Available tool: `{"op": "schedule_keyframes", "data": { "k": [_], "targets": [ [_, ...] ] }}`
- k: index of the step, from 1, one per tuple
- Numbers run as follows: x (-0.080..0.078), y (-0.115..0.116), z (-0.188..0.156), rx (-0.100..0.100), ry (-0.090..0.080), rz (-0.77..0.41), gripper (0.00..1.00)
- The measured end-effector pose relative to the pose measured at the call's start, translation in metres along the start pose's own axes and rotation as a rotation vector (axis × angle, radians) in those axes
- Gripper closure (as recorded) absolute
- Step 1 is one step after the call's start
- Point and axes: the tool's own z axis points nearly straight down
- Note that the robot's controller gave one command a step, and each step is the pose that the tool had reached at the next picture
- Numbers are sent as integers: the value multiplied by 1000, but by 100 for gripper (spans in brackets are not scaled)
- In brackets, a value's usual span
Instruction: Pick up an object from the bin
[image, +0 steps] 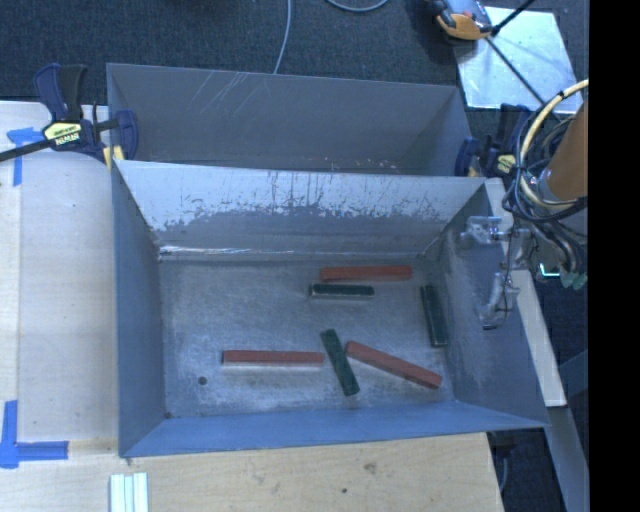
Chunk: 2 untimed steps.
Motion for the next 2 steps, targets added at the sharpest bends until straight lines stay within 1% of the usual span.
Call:
{"op": "schedule_keyframes", "data": {
  "k": [1,2],
  "targets": [
    [-1,1,-4,1,-6,-3,0],
    [-19,8,42,4,-15,-56,0]
  ]
}}
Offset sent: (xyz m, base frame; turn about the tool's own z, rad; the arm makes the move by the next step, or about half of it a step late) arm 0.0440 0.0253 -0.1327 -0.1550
